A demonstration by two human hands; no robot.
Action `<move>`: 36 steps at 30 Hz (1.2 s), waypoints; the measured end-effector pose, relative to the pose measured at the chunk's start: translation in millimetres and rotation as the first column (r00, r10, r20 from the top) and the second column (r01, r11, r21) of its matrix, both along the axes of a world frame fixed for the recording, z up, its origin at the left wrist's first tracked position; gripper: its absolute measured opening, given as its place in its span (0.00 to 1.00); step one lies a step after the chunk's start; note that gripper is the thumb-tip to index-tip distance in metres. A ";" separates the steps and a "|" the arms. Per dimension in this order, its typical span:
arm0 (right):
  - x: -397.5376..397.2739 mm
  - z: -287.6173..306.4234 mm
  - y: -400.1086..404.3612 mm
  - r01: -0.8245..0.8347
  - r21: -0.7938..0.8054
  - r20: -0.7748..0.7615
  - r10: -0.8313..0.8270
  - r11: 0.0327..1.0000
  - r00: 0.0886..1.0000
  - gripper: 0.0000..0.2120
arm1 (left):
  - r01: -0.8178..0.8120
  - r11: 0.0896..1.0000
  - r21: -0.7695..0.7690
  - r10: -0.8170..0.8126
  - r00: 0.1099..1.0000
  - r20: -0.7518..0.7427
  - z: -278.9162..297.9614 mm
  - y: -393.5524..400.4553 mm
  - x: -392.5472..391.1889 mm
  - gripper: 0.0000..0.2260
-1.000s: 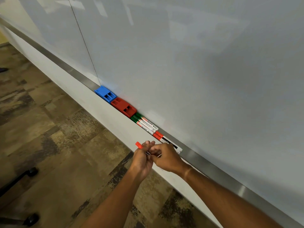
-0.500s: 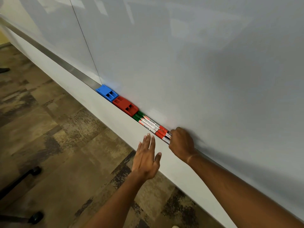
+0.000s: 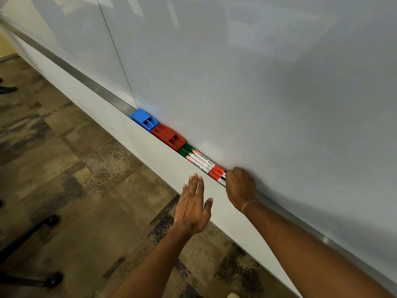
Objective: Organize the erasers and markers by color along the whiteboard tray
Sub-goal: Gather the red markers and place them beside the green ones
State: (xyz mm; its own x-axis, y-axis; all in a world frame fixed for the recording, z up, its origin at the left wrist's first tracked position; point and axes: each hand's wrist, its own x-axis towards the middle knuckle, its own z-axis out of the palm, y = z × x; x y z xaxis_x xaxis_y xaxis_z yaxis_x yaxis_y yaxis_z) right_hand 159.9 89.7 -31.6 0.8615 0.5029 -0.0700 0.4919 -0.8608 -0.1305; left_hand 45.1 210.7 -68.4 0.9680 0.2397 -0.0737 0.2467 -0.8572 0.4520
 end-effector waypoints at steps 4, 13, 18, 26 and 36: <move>-2.4 0.2 1.6 0.004 -0.038 0.016 -0.003 0.999 1.000 0.17 | 0.004 1.000 0.004 -0.004 1.000 0.006 0.7 0.5 1.7 0.32; -14.8 -4.9 -7.0 0.077 0.027 0.035 -0.078 0.997 0.996 0.13 | 0.065 0.997 0.051 -0.066 0.997 0.027 3.3 1.3 2.0 0.32; -36.2 -6.0 -22.8 0.069 0.116 0.152 -0.086 0.991 0.985 0.19 | 0.157 0.979 0.128 -0.167 0.983 0.073 13.5 1.9 5.1 0.32; -77.3 -1.0 -68.6 0.109 0.183 0.258 -0.154 0.977 0.954 0.37 | 0.307 0.928 0.209 -0.339 0.931 0.137 29.8 -15.6 7.2 0.34; -118.7 0.8 -158.4 0.277 0.133 0.195 -0.299 0.952 0.934 0.40 | 0.472 0.862 0.184 -0.502 0.846 0.181 29.0 -92.4 1.0 0.36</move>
State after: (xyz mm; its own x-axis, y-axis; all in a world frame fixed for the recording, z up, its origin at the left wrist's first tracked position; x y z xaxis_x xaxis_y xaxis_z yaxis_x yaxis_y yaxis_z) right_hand 41.2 -68.7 -30.8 0.9598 0.2261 0.1666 0.2506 -0.9572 -0.1450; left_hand 46.0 118.2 -39.3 0.9502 -0.2741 0.1481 -0.3084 -0.8946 0.3235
